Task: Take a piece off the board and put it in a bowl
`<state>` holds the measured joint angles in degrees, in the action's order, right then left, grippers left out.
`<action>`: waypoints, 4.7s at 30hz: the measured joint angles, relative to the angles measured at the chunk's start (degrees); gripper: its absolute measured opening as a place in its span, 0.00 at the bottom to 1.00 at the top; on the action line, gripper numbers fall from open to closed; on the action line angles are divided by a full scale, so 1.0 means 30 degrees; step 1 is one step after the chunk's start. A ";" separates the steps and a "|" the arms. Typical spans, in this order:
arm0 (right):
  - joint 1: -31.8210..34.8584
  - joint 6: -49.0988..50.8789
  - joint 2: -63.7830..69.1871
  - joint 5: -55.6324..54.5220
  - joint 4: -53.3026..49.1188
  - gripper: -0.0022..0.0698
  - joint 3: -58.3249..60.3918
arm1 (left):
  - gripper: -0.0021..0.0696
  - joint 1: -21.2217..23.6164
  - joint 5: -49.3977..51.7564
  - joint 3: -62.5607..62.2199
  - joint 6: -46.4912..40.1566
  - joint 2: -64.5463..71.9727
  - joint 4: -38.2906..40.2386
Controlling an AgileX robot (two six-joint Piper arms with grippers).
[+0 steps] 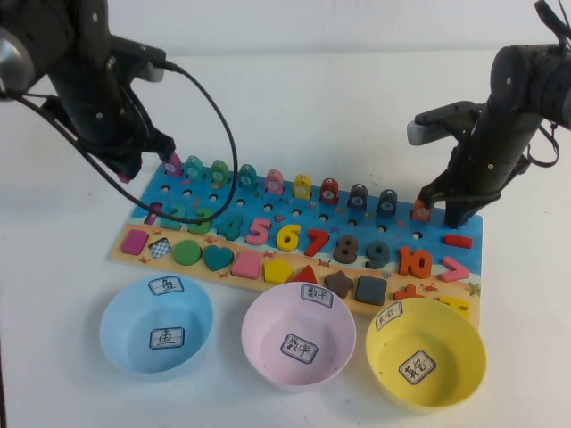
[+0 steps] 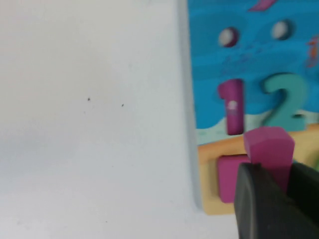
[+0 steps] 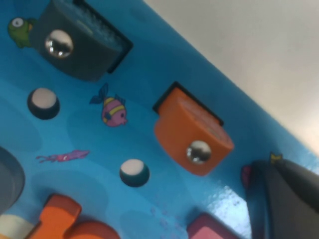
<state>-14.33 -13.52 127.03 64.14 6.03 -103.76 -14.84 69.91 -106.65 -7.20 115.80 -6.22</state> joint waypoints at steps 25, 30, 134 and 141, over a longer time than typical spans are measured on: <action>0.0000 0.0000 0.0000 0.0000 0.0213 0.01 0.0000 | 0.12 -0.9155 -0.1032 0.5973 -0.0801 -0.5275 0.1747; 0.0000 0.0000 0.0000 0.0000 0.0257 0.01 0.0000 | 0.12 -0.9820 -0.1068 0.6004 -0.0932 -0.5206 0.2268; -0.0014 -2.4398 -2.9849 -1.1667 2.5426 0.01 2.2019 | 0.02 -0.9864 -1.3515 2.6269 1.1082 -3.1413 -0.7340; -0.0014 -2.4398 -3.0234 -1.1676 2.5426 0.01 2.2147 | 0.02 -0.9864 -1.3500 2.6269 1.1100 -3.1413 -0.7340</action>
<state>-14.37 -86.72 36.33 29.11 82.31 -37.32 -44.43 29.41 -27.84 26.10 21.56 -28.24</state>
